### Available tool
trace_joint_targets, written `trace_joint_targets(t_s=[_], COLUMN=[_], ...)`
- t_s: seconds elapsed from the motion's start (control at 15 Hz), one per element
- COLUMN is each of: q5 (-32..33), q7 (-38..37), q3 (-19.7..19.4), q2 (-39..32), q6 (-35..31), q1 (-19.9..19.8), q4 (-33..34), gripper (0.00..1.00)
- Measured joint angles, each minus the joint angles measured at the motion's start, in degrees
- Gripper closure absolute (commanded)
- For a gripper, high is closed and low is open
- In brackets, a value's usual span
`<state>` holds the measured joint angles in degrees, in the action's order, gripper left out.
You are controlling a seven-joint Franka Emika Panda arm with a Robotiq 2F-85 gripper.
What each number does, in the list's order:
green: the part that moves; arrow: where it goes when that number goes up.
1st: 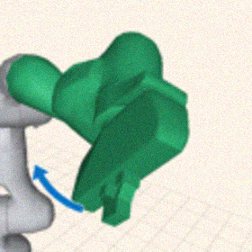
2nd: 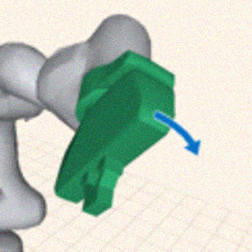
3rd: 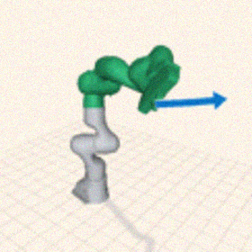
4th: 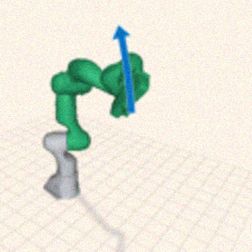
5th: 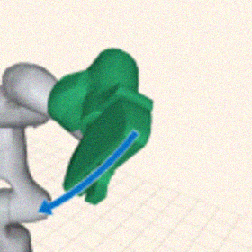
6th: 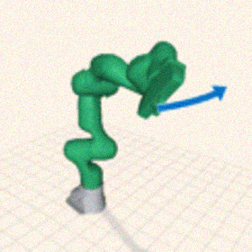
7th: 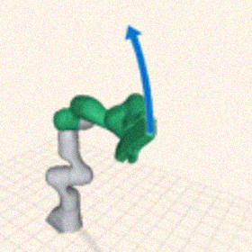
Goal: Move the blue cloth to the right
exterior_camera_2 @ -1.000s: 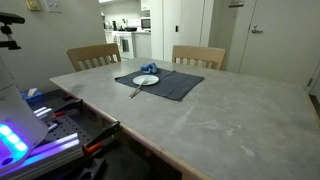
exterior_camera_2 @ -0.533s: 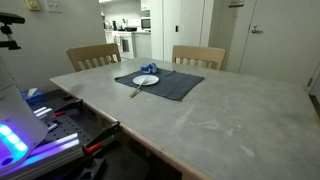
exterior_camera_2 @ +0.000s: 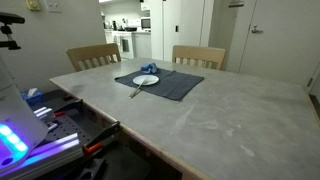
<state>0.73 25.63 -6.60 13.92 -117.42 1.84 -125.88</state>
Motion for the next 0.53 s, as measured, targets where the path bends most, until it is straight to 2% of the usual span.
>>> trace_joint_targets(t_s=[0.53], q5=[-9.4], q7=[1.3], q3=[2.5], q2=[-11.2], q6=[-9.1], q1=[1.5], q4=[4.2], gripper=[0.0])
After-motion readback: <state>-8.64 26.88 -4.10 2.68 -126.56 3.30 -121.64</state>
